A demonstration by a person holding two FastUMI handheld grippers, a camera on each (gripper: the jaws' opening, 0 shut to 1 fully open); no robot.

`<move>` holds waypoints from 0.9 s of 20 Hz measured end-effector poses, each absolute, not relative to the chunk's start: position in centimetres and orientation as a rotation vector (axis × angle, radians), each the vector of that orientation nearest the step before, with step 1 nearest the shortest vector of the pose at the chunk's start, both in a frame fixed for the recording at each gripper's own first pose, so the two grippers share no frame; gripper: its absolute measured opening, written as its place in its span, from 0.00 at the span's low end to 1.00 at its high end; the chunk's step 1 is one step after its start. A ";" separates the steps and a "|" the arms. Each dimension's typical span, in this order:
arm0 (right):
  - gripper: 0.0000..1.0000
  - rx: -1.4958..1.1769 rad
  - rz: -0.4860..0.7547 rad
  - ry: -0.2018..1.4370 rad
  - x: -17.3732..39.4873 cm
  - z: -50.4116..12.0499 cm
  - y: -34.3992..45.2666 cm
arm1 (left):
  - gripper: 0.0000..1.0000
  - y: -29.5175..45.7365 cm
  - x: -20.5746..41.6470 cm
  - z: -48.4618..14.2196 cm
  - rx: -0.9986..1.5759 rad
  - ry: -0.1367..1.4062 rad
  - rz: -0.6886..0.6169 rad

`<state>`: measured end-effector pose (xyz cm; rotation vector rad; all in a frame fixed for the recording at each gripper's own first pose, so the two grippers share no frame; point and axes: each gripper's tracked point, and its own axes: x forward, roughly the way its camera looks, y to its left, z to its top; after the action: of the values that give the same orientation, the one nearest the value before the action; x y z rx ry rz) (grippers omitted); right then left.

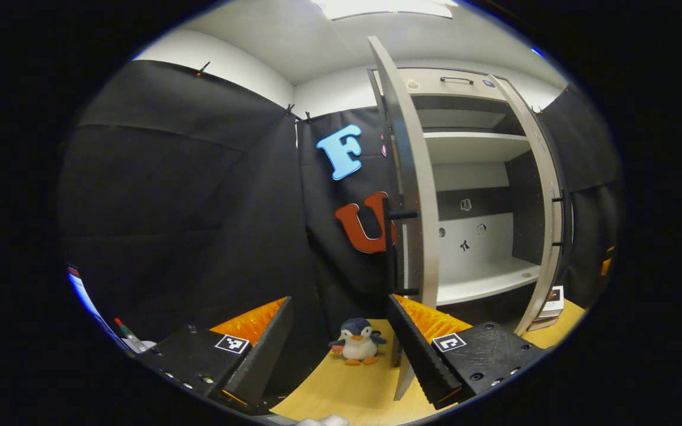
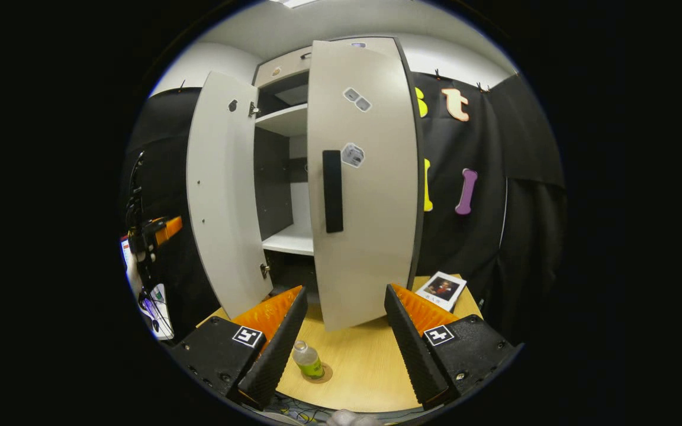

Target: Grasp the bottle in the cabinet with the left hand and place it on the coaster, then close the right door with the right hand and the left door with the left hand.

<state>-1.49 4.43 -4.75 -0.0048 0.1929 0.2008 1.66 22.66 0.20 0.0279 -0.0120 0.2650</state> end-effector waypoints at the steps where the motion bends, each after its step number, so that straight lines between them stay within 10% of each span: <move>1: 0.81 0.001 0.190 0.192 -1.7 -4.8 4.2 | 0.96 23.3 2.3 0.5 0.028 -0.014 0.265; 18: 0.81 0.024 0.167 0.175 -2.1 -3.7 -1.2 | 0.92 23.9 6.1 2.8 0.093 -0.050 0.356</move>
<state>-2.14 -1.24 -3.65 0.0240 0.1746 0.1665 6.12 23.88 2.83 0.0932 -0.0503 0.3565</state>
